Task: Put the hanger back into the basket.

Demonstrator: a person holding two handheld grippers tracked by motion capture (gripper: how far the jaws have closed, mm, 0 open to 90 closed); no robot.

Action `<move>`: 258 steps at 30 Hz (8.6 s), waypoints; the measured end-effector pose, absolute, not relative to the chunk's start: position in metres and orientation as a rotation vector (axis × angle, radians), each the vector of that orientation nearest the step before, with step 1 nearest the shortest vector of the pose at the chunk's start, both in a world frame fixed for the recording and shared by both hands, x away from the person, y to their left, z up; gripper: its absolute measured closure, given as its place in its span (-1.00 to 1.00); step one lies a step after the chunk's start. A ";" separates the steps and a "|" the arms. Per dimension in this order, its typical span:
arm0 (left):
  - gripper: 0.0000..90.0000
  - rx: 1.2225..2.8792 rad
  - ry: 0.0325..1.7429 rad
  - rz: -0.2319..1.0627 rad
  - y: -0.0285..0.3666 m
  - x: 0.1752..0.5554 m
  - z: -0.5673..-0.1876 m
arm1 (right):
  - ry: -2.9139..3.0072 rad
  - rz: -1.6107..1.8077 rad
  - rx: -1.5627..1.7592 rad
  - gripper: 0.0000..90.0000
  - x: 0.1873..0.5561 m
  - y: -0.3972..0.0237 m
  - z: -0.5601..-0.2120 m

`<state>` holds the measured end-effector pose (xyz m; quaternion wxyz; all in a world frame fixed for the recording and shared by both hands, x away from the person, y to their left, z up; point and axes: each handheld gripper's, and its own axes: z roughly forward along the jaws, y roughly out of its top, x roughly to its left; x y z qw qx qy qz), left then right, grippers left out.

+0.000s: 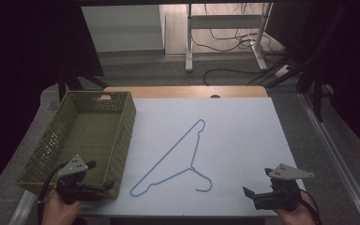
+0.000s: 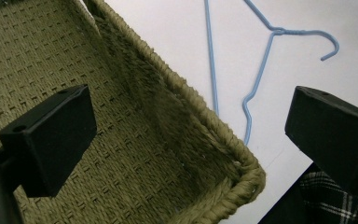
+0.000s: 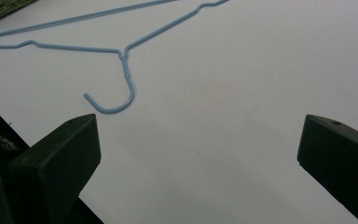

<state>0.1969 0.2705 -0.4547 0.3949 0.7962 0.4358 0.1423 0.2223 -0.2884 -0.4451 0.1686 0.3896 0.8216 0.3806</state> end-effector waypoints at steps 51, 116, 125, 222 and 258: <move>-0.90 2.048 0.958 0.291 0.216 0.206 -0.430 | 2.394 1.087 1.081 -1.00 0.228 -0.255 -0.442; -0.93 2.177 0.774 0.136 0.106 0.278 -0.489 | 2.708 0.852 0.889 0.12 0.303 -0.152 -0.488; -0.94 2.197 0.773 0.129 0.104 0.279 -0.494 | 2.741 0.777 0.824 0.54 0.305 -0.148 -0.502; 0.94 2.019 0.691 -0.278 0.102 0.316 -0.459 | 2.435 1.328 0.706 0.31 0.279 -0.160 -0.422; 0.32 2.324 0.670 0.226 0.071 0.282 -0.438 | 2.386 1.252 0.858 0.89 0.288 -0.132 -0.411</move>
